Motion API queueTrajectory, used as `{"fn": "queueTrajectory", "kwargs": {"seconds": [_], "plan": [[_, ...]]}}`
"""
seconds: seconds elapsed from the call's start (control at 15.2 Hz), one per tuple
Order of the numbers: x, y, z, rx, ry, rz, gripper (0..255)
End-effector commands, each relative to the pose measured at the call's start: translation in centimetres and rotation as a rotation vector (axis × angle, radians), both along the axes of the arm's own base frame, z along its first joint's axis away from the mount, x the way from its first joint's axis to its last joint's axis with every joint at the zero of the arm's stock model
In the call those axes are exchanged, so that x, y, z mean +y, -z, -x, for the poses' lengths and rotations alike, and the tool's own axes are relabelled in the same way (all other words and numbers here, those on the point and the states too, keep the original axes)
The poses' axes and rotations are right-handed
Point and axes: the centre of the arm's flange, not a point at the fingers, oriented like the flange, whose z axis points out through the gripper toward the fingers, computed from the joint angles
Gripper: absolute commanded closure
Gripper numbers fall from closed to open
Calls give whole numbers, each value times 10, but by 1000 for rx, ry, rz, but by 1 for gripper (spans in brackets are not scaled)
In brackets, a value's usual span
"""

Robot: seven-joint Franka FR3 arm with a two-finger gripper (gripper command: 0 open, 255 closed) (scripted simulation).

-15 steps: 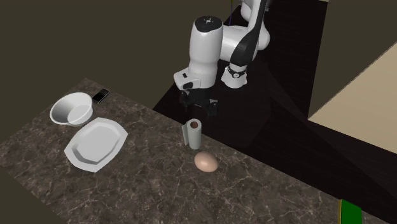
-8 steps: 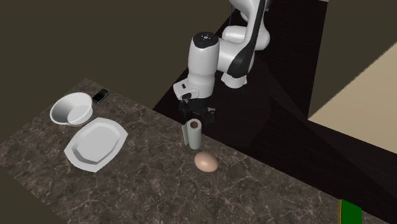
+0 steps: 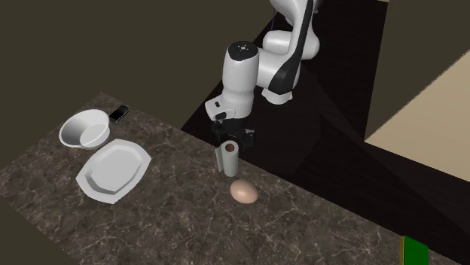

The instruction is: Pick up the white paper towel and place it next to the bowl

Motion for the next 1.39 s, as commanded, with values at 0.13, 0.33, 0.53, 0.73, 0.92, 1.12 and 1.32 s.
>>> {"fn": "queueTrajectory", "kwargs": {"seconds": [0.13,0.33,0.53,0.73,0.92,1.12,1.32], "plan": [[0,0,0,0,0,0,255],[0,0,0,0,0,0,255],[0,0,0,0,0,0,255],[0,-10,0,0,0,0,255],[0,-26,0,0,0,0,255],[0,-42,0,0,0,0,255],[0,-58,0,0,0,0,255]]}}
